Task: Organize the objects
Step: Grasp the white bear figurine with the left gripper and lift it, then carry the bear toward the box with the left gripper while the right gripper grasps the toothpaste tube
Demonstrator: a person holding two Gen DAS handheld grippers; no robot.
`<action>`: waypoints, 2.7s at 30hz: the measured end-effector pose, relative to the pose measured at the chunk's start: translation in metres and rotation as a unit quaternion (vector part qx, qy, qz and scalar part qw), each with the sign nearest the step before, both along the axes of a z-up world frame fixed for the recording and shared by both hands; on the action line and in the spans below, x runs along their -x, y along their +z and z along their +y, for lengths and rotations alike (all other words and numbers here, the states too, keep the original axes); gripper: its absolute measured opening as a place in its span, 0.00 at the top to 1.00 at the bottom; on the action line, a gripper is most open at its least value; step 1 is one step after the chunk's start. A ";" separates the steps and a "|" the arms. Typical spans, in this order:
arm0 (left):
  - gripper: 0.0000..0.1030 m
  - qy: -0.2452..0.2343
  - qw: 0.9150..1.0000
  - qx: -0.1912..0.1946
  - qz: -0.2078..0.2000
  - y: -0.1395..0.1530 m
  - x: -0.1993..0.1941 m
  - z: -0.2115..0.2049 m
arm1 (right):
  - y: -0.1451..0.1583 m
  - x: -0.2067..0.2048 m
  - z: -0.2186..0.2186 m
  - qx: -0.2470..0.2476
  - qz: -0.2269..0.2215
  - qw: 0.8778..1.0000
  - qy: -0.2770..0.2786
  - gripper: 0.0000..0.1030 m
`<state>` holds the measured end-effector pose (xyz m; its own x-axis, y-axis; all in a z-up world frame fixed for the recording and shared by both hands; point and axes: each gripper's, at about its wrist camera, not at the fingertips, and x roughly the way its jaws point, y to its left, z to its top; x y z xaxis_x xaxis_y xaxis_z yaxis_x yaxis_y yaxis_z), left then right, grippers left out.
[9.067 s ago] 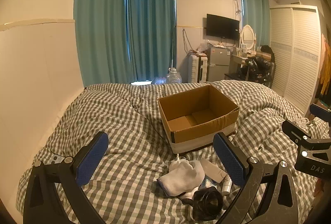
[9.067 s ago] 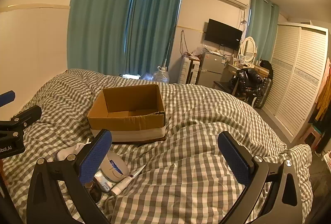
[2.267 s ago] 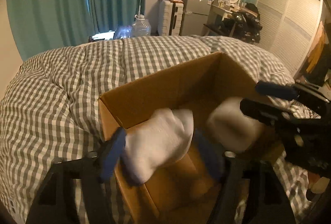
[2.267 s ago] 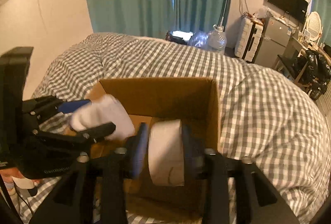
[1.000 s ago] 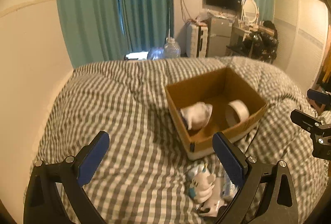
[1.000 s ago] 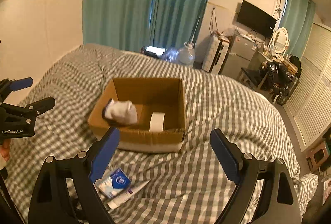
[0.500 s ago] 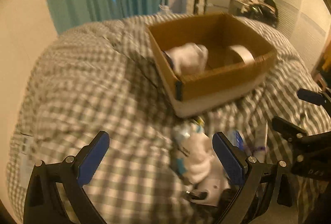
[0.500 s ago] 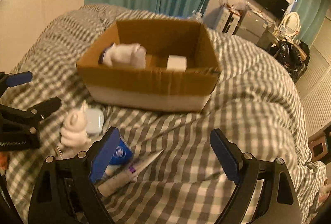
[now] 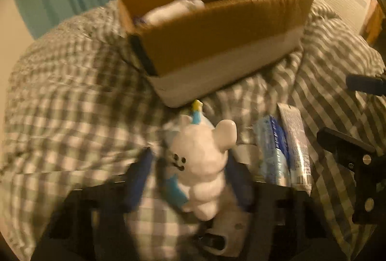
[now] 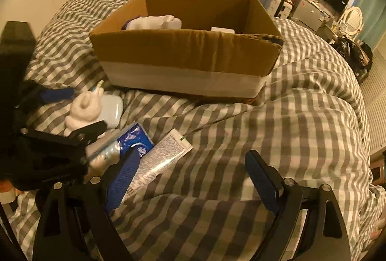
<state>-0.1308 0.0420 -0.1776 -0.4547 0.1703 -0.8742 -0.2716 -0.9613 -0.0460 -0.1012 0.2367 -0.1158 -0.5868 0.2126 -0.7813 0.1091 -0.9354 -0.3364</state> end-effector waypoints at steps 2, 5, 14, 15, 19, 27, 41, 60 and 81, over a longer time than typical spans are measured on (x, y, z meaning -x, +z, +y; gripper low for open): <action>0.54 0.003 1.000 -0.008 0.001 0.000 -0.001 -0.002 | -0.003 0.000 -0.001 0.002 -0.006 1.000 0.002 0.14; 0.54 0.014 1.000 -0.023 0.014 0.009 -0.006 -0.010 | -0.007 -0.002 -0.006 0.002 -0.019 1.000 0.010 0.19; 0.54 0.029 0.998 -0.027 0.053 0.030 -0.025 -0.031 | -0.039 0.009 -0.025 0.005 -0.096 0.995 0.035 0.32; 0.54 0.030 0.998 -0.027 0.052 0.028 -0.024 -0.032 | -0.042 0.012 -0.022 0.013 -0.104 0.994 0.031 0.32; 0.54 0.035 0.997 -0.044 0.047 0.028 -0.023 -0.038 | -0.048 0.020 -0.018 0.027 -0.124 0.992 0.019 0.32; 0.54 0.027 0.997 -0.062 0.034 0.022 -0.018 -0.040 | -0.053 0.017 -0.023 0.008 -0.140 0.990 0.023 0.50; 0.54 0.026 0.998 -0.045 0.037 0.024 -0.022 -0.035 | -0.028 -0.005 -0.040 -0.021 -0.052 0.998 0.035 0.82; 0.54 0.049 0.994 -0.045 0.089 0.078 -0.060 -0.036 | 0.048 -0.048 -0.043 0.004 0.070 0.994 0.086 0.83; 0.54 0.018 0.986 -0.089 0.141 0.181 0.064 -0.013 | 0.166 0.046 -0.033 0.012 0.162 0.981 0.103 0.83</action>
<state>-0.1943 0.0293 0.0032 -0.6840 0.2897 -0.6695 -0.2638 -0.9539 -0.1431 -0.1469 0.2039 0.0503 -0.8342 0.0468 -0.5495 0.1879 -0.9126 -0.3630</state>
